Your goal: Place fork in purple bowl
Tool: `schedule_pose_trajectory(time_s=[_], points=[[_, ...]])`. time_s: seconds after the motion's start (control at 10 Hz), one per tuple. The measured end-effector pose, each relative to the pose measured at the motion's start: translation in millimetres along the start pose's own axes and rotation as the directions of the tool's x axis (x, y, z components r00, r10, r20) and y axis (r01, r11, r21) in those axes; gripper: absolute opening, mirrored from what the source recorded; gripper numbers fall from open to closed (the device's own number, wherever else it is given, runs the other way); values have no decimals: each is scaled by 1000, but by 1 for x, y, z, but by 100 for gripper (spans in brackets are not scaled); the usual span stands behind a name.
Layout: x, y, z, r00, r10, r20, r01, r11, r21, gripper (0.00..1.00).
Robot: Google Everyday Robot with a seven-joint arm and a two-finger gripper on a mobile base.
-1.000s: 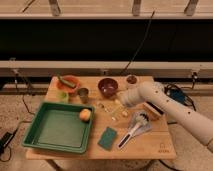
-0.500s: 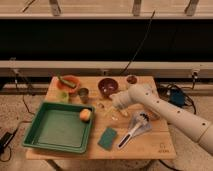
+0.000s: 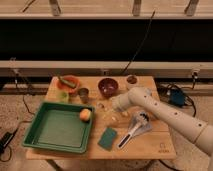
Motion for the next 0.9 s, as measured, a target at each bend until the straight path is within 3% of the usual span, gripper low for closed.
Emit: schedule_pose_trajectory(time_s=[0.5, 0.9], points=[[-3, 9, 20, 1000, 11, -1, -11, 1000, -17, 80], [4, 3, 30, 997, 71, 5, -71, 997, 40, 80]])
